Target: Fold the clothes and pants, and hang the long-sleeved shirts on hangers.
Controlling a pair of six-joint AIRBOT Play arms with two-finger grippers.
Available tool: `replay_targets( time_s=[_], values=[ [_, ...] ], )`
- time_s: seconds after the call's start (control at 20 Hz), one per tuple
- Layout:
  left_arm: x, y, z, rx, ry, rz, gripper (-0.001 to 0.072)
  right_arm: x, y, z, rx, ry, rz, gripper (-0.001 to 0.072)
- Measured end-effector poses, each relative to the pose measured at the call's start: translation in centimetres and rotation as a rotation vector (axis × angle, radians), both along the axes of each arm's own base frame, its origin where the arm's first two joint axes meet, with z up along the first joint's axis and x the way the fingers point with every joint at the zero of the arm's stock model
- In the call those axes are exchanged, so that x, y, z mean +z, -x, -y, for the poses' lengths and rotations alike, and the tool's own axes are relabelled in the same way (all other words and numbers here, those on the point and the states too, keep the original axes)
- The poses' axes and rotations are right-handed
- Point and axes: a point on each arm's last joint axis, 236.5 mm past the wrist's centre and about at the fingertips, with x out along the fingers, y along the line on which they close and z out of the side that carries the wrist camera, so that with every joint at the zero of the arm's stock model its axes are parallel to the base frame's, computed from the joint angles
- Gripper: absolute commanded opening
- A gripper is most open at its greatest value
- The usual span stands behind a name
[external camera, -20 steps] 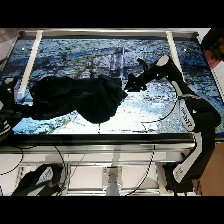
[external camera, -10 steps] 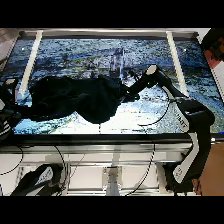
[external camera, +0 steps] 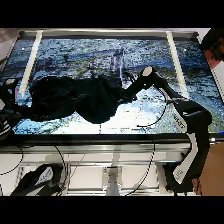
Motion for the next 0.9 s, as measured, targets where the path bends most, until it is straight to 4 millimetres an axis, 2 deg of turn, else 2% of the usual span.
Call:
replay_targets(
  time_s=[0.2,0.5,0.8,0.85,0.9],
  values=[
    [0.0,0.0,0.0,0.000,0.000,0.000,0.0020,-1.4,-0.6,1.5,0.100,0.058,0.112,0.0381],
    [0.0,0.0,0.0,0.000,0.000,0.000,0.0020,-1.6,-1.1,1.7,0.222,0.053,0.224,0.0381],
    [0.0,0.0,0.0,0.000,0.000,0.000,0.0020,-0.9,-0.8,-0.3,0.266,-0.010,0.268,0.0378],
    [0.0,0.0,0.0,0.000,0.000,0.000,0.0020,-0.9,-0.7,-0.8,0.272,-0.014,0.280,0.0328],
    [0.0,0.0,0.0,0.000,0.000,-0.001,0.0020,-0.9,-0.6,-1.4,0.281,-0.018,0.289,0.0099]
  ],
)
